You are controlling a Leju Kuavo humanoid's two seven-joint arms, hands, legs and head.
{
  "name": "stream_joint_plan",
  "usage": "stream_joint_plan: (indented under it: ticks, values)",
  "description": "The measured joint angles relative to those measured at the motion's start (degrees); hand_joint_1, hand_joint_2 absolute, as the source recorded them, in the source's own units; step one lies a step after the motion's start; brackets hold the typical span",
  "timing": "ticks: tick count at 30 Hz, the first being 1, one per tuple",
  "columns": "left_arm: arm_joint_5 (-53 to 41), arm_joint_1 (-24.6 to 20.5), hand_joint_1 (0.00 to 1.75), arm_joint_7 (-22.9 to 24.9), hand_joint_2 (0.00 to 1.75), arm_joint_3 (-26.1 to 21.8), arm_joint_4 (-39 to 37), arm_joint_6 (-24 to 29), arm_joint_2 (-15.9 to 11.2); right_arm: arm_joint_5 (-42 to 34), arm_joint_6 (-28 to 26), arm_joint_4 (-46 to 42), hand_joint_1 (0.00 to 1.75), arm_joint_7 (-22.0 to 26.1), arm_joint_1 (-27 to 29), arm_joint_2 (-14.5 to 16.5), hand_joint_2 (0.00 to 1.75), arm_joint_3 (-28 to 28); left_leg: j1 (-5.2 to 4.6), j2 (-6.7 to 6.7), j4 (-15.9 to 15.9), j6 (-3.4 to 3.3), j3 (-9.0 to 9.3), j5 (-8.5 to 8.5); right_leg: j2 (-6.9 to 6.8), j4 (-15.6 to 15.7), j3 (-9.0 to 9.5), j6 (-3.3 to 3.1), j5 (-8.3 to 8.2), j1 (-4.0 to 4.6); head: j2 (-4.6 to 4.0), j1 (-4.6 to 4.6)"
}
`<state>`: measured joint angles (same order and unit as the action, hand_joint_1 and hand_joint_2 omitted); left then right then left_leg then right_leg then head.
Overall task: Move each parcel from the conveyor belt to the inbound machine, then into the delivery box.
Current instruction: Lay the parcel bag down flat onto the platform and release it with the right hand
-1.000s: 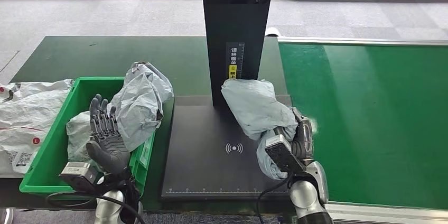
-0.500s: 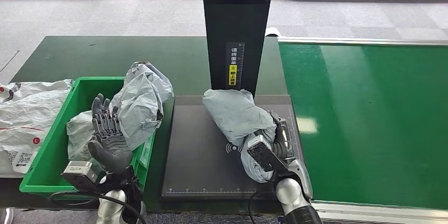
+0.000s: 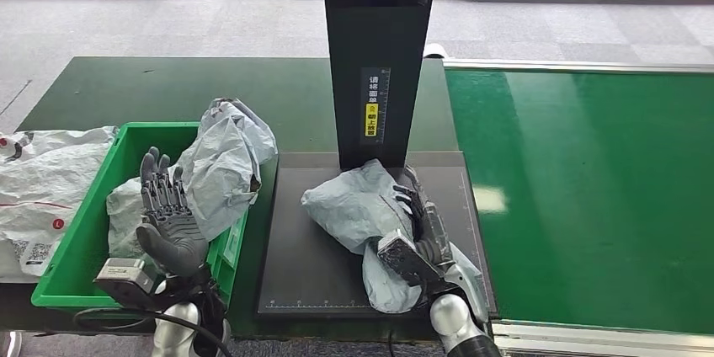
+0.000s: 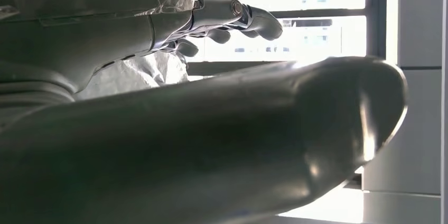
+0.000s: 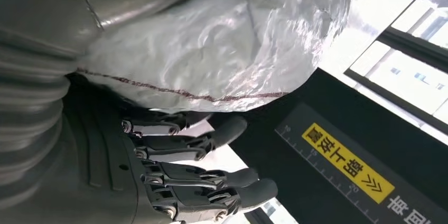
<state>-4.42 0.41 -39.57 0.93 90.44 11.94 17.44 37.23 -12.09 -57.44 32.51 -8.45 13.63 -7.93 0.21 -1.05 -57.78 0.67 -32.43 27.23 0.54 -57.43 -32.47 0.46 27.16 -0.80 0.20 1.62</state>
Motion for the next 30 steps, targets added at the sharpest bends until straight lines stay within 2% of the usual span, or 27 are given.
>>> stream_joint_plan:
  ticks: [9, 12, 18, 22, 26, 30]
  values:
    - [-1.0, 0.5, 0.0, 0.3, 0.0, 0.4, 0.9, 1.1, 0.0, -0.7, 0.7, -3.3, 0.0, 0.5, 3.0, -0.2, 1.75, 0.0, 0.0, 0.04, 0.0, 0.0, 0.03, 0.0, 0.0, 0.0, 0.0, 0.0, 0.0, 0.0, 0.0, 0.01]
    - [-2.2, 0.4, 0.0, 1.0, 0.0, 0.7, 0.9, 2.4, 0.0, -2.4, 2.4, -5.9, 0.0, 1.8, 4.9, -0.3, 1.75, 0.0, 0.0, 0.02, 0.0, 0.0, 0.04, -0.01, 0.0, 0.0, 0.01, 0.0, -0.01, 0.0, 0.0, 0.01]
    - [-5.1, 0.4, 0.0, 1.8, 0.0, 1.6, 0.7, 3.9, -0.1, -9.6, 7.8, -17.9, 0.0, 5.2, 12.0, -0.9, 1.75, 0.1, 0.0, 0.04, 0.0, 0.0, 0.01, 0.02, 0.0, 0.0, -0.04, 0.0, 0.01, 0.0, 0.0, 0.01]
    - [-11.3, 0.4, 0.0, 1.9, 0.0, 3.1, 0.5, 1.3, -0.4, -12.4, 10.6, -26.5, 0.0, 6.0, 16.7, -1.1, 1.75, 1.0, -0.01, 0.04, 0.0, -0.01, -0.01, 0.05, 0.01, 0.0, -0.05, 0.0, 0.05, 0.0, 0.0, 0.01]
    - [-18.7, 0.4, 0.0, 1.3, 1.75, 5.1, 0.3, -1.6, -0.7, -12.9, 13.1, -31.8, 0.0, 6.6, 19.4, -1.1, 1.75, 2.2, -0.01, 0.07, 0.0, -0.01, 0.01, 0.07, 0.05, 0.0, -0.05, 0.0, 0.04, -0.01, 0.0, 0.01]
    - [-24.8, 0.4, 0.0, 1.9, 1.75, 7.6, -0.2, -3.5, -1.1, -12.9, 14.1, -33.9, 0.0, 7.3, 20.1, -1.1, 1.75, 2.9, -0.01, 0.08, 0.0, -0.01, 0.03, 0.05, 0.05, 0.0, -0.04, 0.0, 0.01, -0.01, 0.0, 0.01]
